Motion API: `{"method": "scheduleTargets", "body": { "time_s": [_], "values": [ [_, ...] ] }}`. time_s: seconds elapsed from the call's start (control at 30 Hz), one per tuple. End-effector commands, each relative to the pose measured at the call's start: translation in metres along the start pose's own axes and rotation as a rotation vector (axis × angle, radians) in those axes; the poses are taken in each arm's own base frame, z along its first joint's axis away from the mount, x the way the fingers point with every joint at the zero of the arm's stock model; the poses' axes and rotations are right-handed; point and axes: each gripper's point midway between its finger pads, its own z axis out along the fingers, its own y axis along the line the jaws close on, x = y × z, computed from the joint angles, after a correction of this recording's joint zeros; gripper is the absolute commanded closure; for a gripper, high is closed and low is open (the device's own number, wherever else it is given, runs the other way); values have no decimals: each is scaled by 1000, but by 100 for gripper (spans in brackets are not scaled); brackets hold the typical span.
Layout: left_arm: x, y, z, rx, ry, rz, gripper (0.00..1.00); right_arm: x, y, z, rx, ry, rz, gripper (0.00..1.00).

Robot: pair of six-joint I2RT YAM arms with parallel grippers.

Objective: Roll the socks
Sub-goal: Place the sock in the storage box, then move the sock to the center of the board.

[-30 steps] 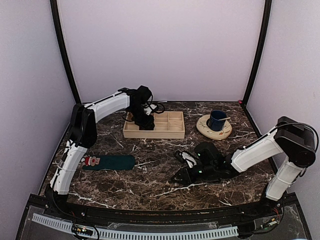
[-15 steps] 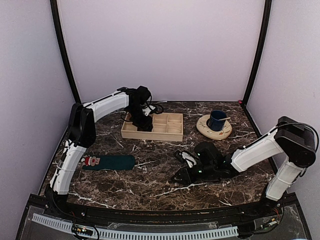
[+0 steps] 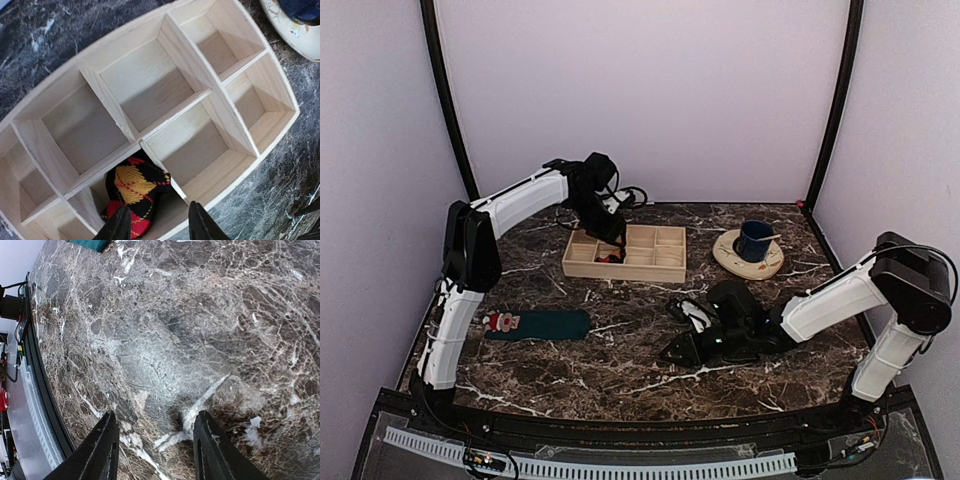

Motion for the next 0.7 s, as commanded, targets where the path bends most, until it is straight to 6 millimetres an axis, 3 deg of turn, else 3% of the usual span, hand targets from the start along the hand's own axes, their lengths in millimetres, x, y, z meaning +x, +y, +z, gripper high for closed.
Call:
{"method": "scheduleTargets", "body": {
  "time_s": [0.0,0.2,0.37,0.53,0.67],
  "values": [
    [-37,-16,-71,-11,-177,37,58,-16,5,-1,-3,-36,-26,54],
    [-37,-15,-109,-99,-276,55,58,-24,8,-4,31,-55,-74,54],
    [-16,-17,-142,-143,-452,72,55,-39,21,7,69,-55,-170,54],
    [34,-13,-182,-196,-647,14,48,-72,46,27,83,-63,-284,54],
    [74,-11,-192,-200,-741,-45,47,-96,66,53,85,-48,-372,57]
  ]
}}
